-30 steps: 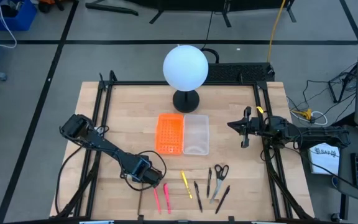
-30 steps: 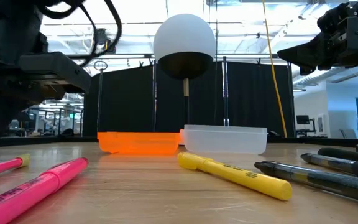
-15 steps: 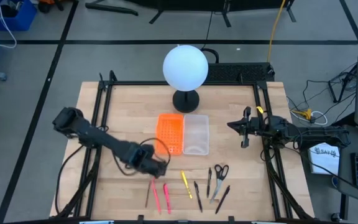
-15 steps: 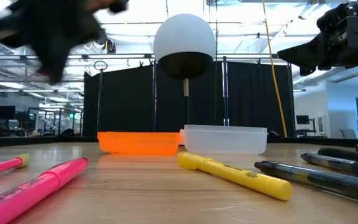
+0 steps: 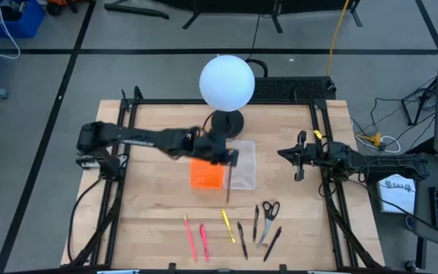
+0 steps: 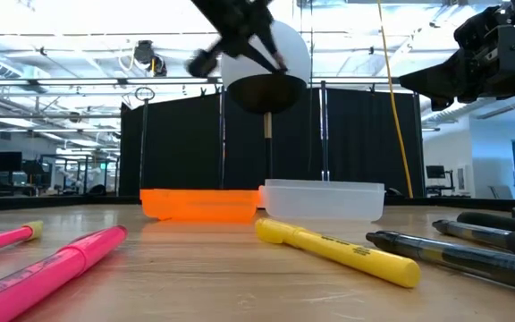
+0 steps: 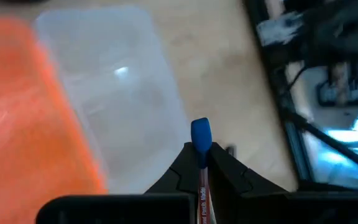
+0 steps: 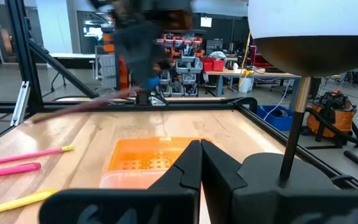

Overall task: Pick & place school supplies into a supply box
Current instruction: Put the brown pencil into the pencil box

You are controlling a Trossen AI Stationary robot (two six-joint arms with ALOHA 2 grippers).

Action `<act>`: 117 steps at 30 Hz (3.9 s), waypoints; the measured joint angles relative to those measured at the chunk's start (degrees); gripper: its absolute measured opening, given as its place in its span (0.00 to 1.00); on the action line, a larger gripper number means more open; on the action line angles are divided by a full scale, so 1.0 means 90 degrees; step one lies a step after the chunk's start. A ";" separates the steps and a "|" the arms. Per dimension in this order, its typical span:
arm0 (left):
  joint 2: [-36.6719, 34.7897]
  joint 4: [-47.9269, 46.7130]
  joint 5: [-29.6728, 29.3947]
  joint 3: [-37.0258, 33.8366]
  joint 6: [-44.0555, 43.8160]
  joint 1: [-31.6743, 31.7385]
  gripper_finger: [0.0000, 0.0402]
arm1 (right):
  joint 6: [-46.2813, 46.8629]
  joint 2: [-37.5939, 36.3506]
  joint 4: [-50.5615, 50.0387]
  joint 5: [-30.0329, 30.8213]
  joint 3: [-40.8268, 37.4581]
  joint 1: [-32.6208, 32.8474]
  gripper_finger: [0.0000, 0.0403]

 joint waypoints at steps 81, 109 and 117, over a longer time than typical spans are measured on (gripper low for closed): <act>0.3512 -0.2460 -0.1386 0.2946 0.0525 0.0366 0.11 | -0.0069 0.0215 0.0058 0.0029 -0.0001 0.0000 0.00; 0.3512 -0.2365 -0.0827 0.2946 0.0676 0.0228 0.56 | -0.0069 0.0217 0.0000 0.0007 -0.0002 0.0000 0.00; 0.3512 -0.2321 -0.0393 0.2946 0.0986 0.0260 0.61 | -0.0069 0.0217 -0.0012 0.0005 0.0000 0.0000 0.00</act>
